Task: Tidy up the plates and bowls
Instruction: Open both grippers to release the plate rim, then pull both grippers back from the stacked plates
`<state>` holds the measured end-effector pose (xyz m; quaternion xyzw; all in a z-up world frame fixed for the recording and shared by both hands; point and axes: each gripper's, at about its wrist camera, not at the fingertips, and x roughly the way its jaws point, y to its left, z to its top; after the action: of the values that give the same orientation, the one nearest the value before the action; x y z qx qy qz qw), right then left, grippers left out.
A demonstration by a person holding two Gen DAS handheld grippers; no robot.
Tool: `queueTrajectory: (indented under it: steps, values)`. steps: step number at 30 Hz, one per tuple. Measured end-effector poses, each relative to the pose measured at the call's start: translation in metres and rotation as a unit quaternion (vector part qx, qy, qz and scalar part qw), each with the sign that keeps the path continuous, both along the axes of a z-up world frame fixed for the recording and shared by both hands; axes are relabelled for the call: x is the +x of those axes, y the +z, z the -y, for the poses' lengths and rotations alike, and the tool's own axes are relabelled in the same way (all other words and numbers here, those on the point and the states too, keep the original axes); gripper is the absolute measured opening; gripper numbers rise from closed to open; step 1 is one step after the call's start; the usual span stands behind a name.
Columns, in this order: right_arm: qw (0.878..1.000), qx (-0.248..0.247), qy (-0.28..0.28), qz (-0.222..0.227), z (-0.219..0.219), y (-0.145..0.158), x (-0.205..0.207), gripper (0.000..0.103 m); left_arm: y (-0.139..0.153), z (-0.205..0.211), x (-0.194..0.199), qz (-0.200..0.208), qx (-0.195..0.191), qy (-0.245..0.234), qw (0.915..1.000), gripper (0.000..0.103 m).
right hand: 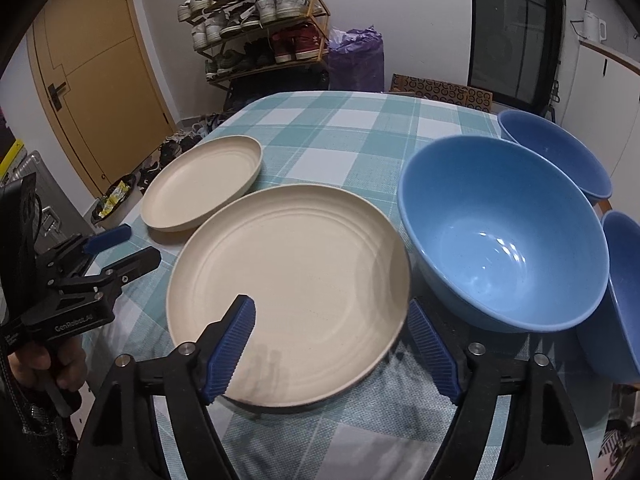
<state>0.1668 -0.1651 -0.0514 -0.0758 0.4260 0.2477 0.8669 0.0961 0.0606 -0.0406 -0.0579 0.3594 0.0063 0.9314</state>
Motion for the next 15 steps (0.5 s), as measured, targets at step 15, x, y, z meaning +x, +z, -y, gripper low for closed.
queueTrajectory:
  steps: [15]
  values:
    - [0.999,0.019,-0.001,0.038,-0.013,0.027,0.003,0.102,0.019,-0.041,-0.008,0.027,-0.008,0.046,0.9985,0.100]
